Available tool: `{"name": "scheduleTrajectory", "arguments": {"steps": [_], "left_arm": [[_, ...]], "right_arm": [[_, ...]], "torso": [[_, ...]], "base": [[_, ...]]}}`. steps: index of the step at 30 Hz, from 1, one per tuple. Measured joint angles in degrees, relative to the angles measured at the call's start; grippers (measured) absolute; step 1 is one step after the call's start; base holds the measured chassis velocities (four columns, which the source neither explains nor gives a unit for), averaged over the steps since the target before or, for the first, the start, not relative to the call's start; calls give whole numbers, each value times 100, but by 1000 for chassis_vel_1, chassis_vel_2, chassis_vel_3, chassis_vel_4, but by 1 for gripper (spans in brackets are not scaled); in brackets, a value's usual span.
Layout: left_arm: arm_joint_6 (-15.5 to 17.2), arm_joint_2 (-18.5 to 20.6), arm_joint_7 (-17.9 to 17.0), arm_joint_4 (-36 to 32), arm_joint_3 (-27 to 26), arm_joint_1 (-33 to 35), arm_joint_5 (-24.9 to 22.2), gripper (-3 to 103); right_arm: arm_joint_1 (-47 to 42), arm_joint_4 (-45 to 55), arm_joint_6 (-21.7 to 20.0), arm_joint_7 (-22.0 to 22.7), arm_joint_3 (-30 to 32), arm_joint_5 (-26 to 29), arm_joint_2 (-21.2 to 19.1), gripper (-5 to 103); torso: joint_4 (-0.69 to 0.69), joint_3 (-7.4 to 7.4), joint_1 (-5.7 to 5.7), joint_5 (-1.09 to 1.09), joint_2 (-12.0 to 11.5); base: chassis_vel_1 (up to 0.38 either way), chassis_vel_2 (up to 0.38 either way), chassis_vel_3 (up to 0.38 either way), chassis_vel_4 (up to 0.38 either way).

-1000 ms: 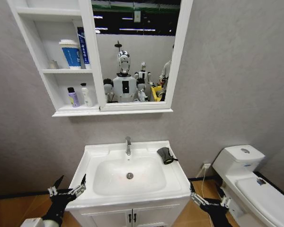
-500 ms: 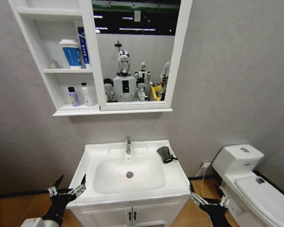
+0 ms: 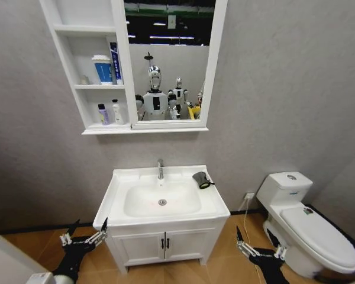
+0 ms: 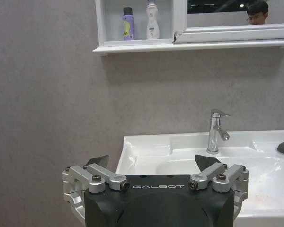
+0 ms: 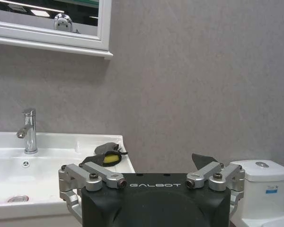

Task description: Move facial cleanser and shampoo from washbasin to cabinet, then wipe washbasin with towel.

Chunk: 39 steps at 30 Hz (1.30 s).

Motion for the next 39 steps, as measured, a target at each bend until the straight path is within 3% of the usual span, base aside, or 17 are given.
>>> {"name": "scheduleTrajectory", "arguments": {"steps": [17,18,22,23,24,28,29,32,39], "left_arm": [[0,0,0,0,0,0,0,100],[1,0,0,1,1,0,0,100],[1,0,1,0,1,0,0,100],[1,0,0,1,0,0,0,100],[1,0,0,1,0,0,0,100],[1,0,1,-1,0,1,0,100],[1,0,-1,0,1,0,0,100],[1,0,0,0,0,1,0,100],[1,0,-1,0,0,1,0,100]], "right_arm": [[-1,-3,0,-1,-1,1,0,100],[0,-2,0,-1,-1,1,-1,100],[0,-4,0,-1,0,2,-1,100],[0,-3,0,-1,0,1,-1,100],[0,-3,0,-1,0,1,-1,100],[0,-3,0,0,-1,2,-1,100],[0,-3,0,-1,0,2,-1,100],[0,-3,0,-1,0,2,-2,100],[-1,-4,0,-1,-1,2,-1,100]], "torso": [[0,0,1,3,0],[0,-1,-1,-6,2],[1,1,3,8,0],[0,0,1,-6,0],[0,0,1,-6,0],[1,1,2,7,0],[0,0,0,-6,0],[2,0,1,3,1],[-1,-2,-6,1,3]], "base": [[360,-362,-352,351],[338,-382,-302,357],[342,-336,-326,334],[330,-368,-339,349],[330,-368,-339,349],[349,-359,-359,339],[344,-367,-343,366],[341,-341,-342,332],[185,-170,-204,215]]}}
